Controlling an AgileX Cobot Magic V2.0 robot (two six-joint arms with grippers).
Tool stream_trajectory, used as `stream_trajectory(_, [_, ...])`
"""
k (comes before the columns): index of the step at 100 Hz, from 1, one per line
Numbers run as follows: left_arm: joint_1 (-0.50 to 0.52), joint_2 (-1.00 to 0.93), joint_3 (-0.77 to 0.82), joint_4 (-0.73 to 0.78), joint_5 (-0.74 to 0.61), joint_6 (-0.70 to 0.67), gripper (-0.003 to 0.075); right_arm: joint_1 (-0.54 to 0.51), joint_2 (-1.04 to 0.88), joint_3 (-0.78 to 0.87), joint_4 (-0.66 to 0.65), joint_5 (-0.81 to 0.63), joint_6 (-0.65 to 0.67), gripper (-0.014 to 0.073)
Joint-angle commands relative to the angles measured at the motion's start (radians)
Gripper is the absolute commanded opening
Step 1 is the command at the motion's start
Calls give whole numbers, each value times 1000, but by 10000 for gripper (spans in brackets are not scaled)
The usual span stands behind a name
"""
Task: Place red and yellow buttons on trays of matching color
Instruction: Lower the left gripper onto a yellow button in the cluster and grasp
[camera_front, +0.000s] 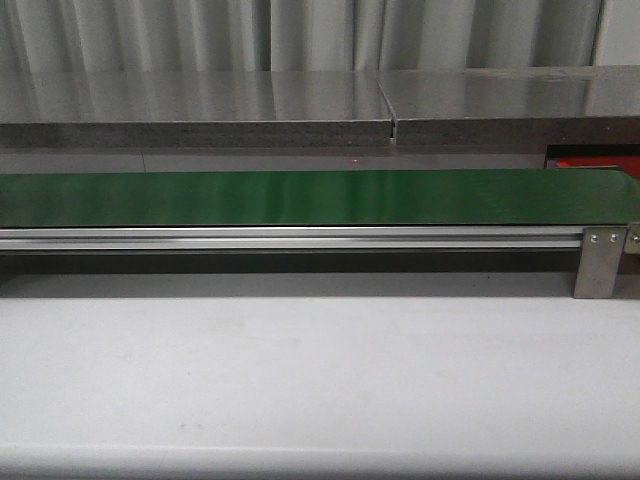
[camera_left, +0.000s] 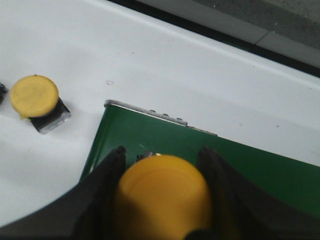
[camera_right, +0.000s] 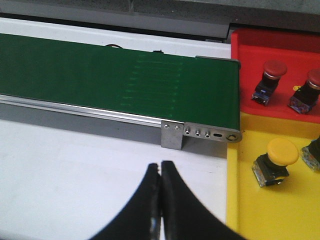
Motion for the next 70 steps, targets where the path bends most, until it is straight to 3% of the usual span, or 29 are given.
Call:
stream_trajectory(1, [-18, -49, 19, -28, -95, -7, -19, -1, 0, -24, 14, -60, -11, -67])
stream_trajectory(48, [-29, -49, 140, -28, -171, 26, 1, -1, 0, -24, 14, -60, -11, -67])
stream_trajectory(58, [-36, -49, 140, -28, -171, 28, 115, -1, 0, -24, 14, -60, -11, -67])
stream_trajectory(65, [-41, -49, 140, -28, -167, 35, 265, -1, 0, -24, 14, -60, -11, -67])
stream_trajectory(70, [-48, -49, 140, -28, -167, 35, 412, -1, 0, -24, 14, -60, -11, -67])
